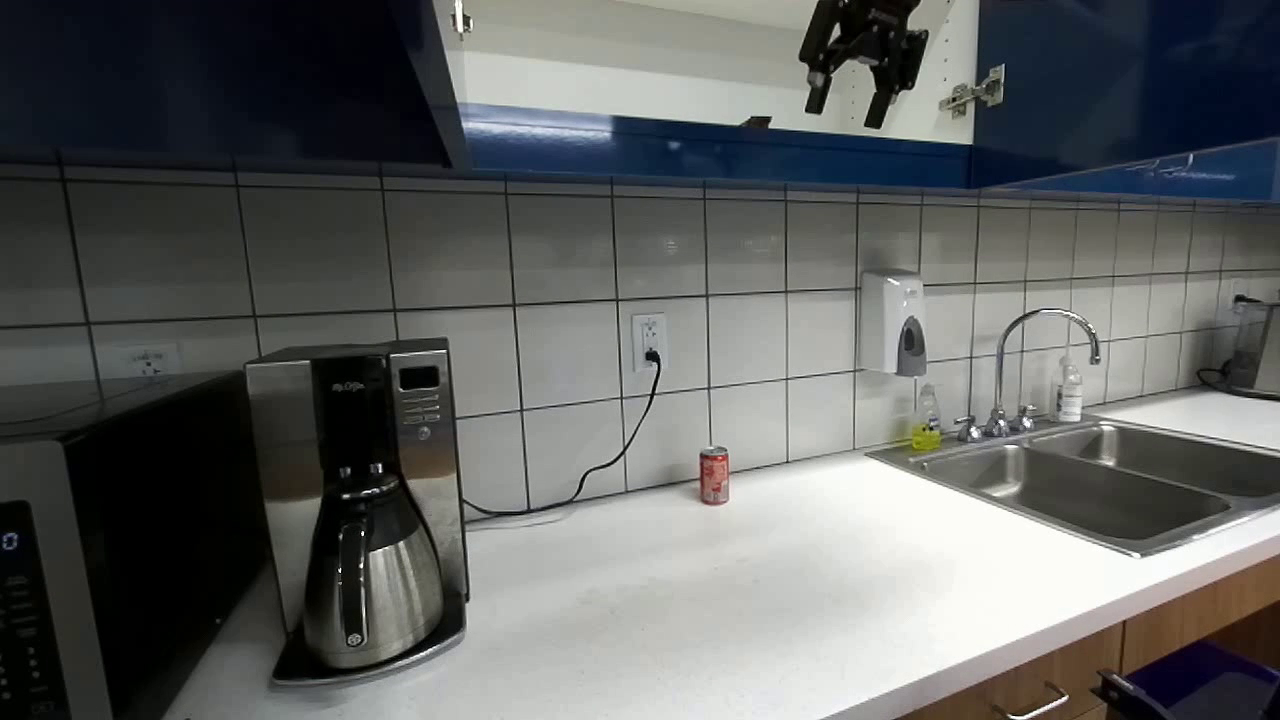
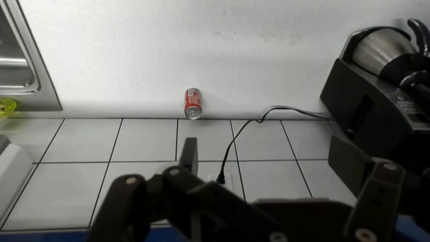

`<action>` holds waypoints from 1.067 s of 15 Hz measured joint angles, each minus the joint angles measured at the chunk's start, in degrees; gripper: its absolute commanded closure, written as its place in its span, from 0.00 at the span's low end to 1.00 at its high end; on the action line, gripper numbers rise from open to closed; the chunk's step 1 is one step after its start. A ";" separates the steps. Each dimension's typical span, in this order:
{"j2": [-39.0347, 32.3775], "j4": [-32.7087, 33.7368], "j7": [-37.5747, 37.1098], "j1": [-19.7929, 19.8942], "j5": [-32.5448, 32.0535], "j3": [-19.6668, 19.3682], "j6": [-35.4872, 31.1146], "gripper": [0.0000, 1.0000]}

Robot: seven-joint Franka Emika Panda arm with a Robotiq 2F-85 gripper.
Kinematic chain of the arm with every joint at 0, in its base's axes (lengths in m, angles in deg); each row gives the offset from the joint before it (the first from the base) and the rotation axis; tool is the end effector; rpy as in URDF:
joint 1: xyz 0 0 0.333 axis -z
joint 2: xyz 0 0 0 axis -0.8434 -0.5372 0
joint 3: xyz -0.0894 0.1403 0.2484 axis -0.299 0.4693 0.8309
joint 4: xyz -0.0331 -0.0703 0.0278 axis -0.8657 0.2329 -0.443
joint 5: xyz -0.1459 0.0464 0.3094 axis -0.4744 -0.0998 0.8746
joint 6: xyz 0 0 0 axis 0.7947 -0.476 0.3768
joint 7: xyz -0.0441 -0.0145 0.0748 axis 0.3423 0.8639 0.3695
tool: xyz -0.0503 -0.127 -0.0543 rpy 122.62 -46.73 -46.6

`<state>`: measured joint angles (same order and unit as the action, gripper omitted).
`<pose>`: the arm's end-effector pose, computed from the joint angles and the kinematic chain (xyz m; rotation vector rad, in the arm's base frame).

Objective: Put the brown packet in the open cabinet.

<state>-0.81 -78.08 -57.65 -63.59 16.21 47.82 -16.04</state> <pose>0.3591 -0.0009 0.6649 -3.0236 -0.1604 -0.5867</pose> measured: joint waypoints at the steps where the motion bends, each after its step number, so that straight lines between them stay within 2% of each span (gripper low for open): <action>1: 0.67 -1.77 0.25 0.00 0.00 0.00 0.30 0.00; 9: 2.75 -16.12 3.07 0.00 0.00 0.05 0.62 0.00; 16: 2.43 -27.39 4.10 0.00 -0.08 0.79 -2.10 0.00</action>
<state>1.62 -105.47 -53.55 -63.59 16.13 48.61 -18.15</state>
